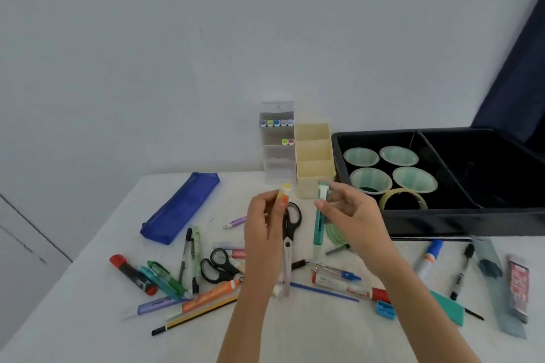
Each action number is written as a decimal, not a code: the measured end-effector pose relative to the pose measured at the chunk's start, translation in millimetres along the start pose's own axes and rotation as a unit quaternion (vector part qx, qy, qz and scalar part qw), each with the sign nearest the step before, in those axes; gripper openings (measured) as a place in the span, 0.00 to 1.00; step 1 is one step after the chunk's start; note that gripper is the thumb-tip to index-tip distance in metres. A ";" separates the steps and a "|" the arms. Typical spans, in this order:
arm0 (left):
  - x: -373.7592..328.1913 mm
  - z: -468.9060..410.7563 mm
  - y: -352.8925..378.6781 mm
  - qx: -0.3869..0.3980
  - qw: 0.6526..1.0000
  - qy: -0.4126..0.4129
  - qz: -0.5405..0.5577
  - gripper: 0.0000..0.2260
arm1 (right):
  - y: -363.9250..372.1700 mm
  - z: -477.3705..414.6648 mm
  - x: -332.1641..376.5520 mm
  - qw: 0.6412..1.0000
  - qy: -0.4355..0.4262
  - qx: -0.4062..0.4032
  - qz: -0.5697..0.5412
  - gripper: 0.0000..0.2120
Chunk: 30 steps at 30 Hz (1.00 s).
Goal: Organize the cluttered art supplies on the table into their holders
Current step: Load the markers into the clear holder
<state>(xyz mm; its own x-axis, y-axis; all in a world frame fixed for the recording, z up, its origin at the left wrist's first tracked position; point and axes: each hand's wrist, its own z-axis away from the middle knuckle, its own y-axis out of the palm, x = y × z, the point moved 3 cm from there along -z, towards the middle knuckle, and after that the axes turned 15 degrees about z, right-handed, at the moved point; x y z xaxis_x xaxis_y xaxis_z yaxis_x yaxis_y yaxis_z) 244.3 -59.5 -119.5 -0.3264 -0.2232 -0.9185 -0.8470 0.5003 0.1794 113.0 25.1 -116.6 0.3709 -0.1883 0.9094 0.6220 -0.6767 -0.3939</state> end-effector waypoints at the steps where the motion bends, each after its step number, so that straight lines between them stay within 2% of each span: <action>1: -5.1 -12.3 -5.4 -0.005 1.000 0.022 -0.020 0.08 | 3.9 -10.1 7.6 1.000 -0.009 -0.002 0.005 0.16; 6: -22.7 -59.9 -22.2 0.003 0.993 0.100 -0.057 0.04 | 12.0 -46.8 41.4 0.997 -0.045 -0.060 -0.021 0.10; 9: -21.9 -81.1 -30.4 0.012 0.995 0.087 -0.038 0.06 | 15.9 -65.0 54.3 0.992 -0.057 -0.105 -0.038 0.10; 12: -20.6 -101.4 -37.1 0.011 0.996 0.081 -0.024 0.10 | 21.1 -84.1 64.9 0.985 -0.086 -0.148 0.002 0.10; 15: -22.6 -121.2 -41.1 0.020 0.994 0.098 -0.032 0.09 | 30.1 -98.7 73.1 0.976 -0.140 -0.164 0.027 0.11; 18: -24.1 -135.1 -42.4 0.026 0.991 0.127 -0.044 0.08 | 40.8 -110.1 74.5 0.966 -0.194 -0.152 0.074 0.13; 21: -22.1 -145.1 -43.0 0.031 0.988 0.140 -0.049 0.08 | 53.2 -126.0 65.3 0.947 -0.238 -0.141 0.164 0.11; 30: -7.0 -172.5 -33.8 0.086 0.986 0.139 -0.037 0.08 | 77.1 -174.7 47.9 0.876 -0.200 -0.007 0.438 0.11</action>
<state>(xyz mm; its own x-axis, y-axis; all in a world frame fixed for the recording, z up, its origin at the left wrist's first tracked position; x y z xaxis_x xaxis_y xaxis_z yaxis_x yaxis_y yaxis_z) 202.8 -219.1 -58.4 -0.3880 -0.4729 -0.7911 -0.7968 0.6036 0.0300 58.3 -160.4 -80.0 0.9156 -0.3776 0.1384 -0.0295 -0.4063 -0.9133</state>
